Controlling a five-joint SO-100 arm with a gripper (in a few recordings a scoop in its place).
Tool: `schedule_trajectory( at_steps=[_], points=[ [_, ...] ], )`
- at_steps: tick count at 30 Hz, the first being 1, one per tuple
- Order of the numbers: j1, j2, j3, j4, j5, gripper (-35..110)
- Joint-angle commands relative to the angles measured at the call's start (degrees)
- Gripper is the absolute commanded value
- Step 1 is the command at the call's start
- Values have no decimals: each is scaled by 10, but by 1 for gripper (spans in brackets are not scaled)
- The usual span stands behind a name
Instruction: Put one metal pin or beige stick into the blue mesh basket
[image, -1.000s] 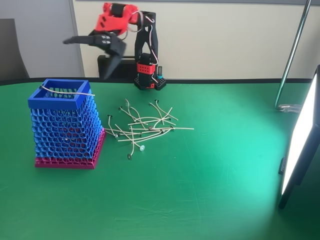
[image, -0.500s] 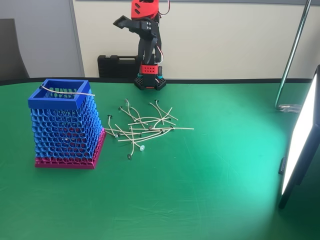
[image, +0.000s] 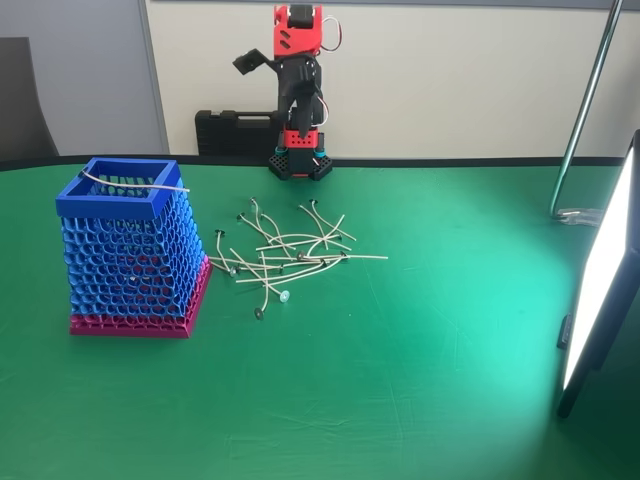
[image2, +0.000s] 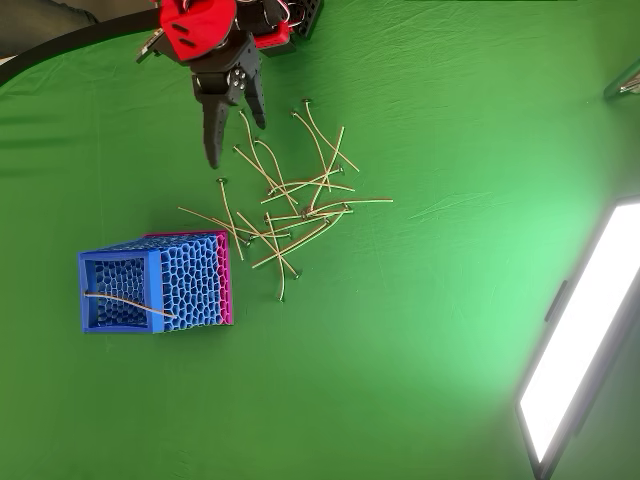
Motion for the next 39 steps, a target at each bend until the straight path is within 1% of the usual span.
schedule_trajectory(
  at_steps=[1,3,6,13,21,26,32,35,39],
  points=[
    [0,52,26,-15,-19,26],
    [0,83,40,-15,-23,9],
    [-4,123,68,-16,-32,1],
    [-11,192,127,-17,-83,1],
    [-11,287,218,-42,-130,1],
    [3,287,248,-62,-143,1],
    [20,287,328,-120,-183,1],
    [25,287,395,-178,-192,1],
    [28,287,485,-285,-213,1]
  ],
)
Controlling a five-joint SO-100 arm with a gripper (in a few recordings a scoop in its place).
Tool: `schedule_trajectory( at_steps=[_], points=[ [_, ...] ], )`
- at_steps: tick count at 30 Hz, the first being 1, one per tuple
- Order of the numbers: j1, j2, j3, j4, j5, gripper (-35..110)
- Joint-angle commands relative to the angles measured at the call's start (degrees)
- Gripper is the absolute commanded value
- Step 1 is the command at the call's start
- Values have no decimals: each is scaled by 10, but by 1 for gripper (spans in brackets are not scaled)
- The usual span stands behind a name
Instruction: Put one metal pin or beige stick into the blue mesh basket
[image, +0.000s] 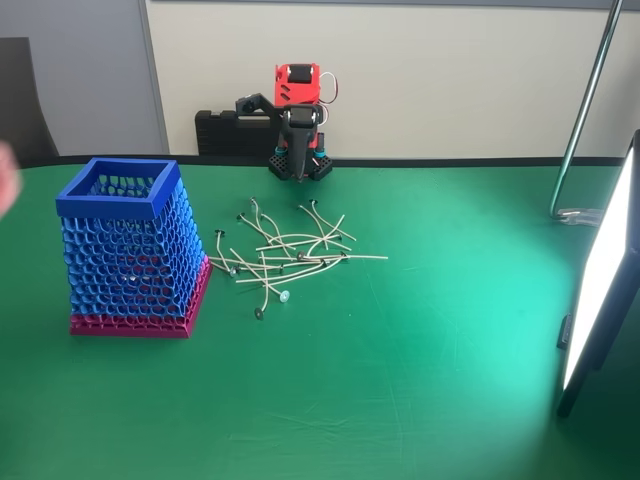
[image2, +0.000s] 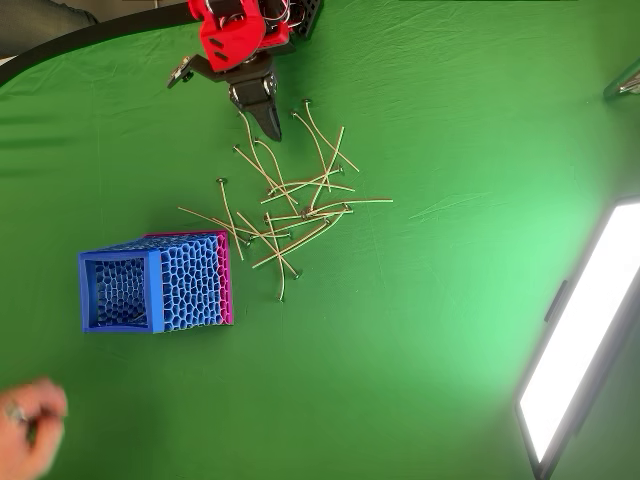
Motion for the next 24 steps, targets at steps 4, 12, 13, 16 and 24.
schedule_trajectory(
  at_steps=[4,12,13,16,24],
  points=[
    [3,4,108,-96,-18,1],
    [4,4,108,-93,-11,1],
    [4,4,108,-92,-11,1],
    [4,4,108,-92,-11,1],
    [6,4,108,-91,-10,1]
  ],
)
